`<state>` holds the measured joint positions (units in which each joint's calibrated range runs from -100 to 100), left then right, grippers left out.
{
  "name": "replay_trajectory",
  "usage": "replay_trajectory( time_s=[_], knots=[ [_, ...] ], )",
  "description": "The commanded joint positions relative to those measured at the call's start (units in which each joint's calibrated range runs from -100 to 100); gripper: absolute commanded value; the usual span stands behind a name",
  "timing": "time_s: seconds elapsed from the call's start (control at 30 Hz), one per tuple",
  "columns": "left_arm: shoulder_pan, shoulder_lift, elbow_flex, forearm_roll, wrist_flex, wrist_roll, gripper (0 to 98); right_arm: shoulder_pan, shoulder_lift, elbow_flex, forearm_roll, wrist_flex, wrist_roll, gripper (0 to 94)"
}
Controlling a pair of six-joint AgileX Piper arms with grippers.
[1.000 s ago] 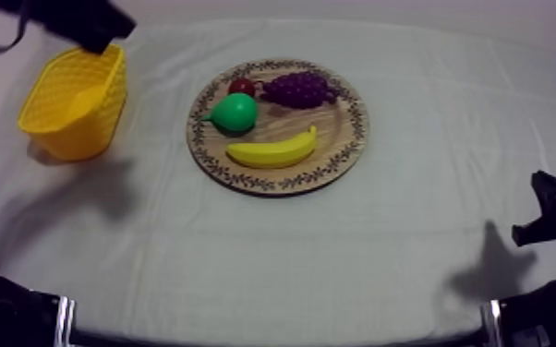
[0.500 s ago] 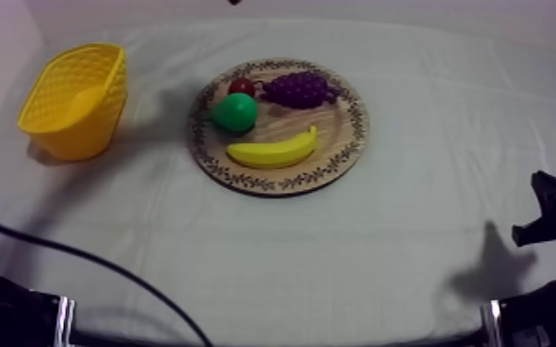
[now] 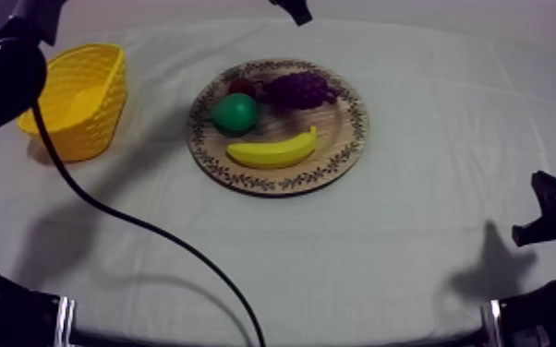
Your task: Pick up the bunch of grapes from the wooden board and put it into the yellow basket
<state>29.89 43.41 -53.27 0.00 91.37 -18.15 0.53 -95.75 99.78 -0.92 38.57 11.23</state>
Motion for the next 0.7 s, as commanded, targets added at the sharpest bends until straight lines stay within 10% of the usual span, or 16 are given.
replay_trajectory(
  time_s=[0.0, 0.27, 0.67],
  knots=[
    [0.13, 1.19, -0.74, -0.32, 0.63, -0.99, 0.1, 0.01, 0.00, 0.00, 0.01, -0.02, -0.02, 0.3],
    [0.94, 2.44, -2.62, -1.69, 4.23, -5.01, 6.8, 0.01, 0.00, 0.00, 0.01, -0.02, -0.02, 0.3],
    [0.38, -1.03, 1.71, -1.84, 6.65, -2.94, 59.9, 0.01, 0.00, 0.00, 0.01, -0.02, -0.02, 0.3]
  ],
)
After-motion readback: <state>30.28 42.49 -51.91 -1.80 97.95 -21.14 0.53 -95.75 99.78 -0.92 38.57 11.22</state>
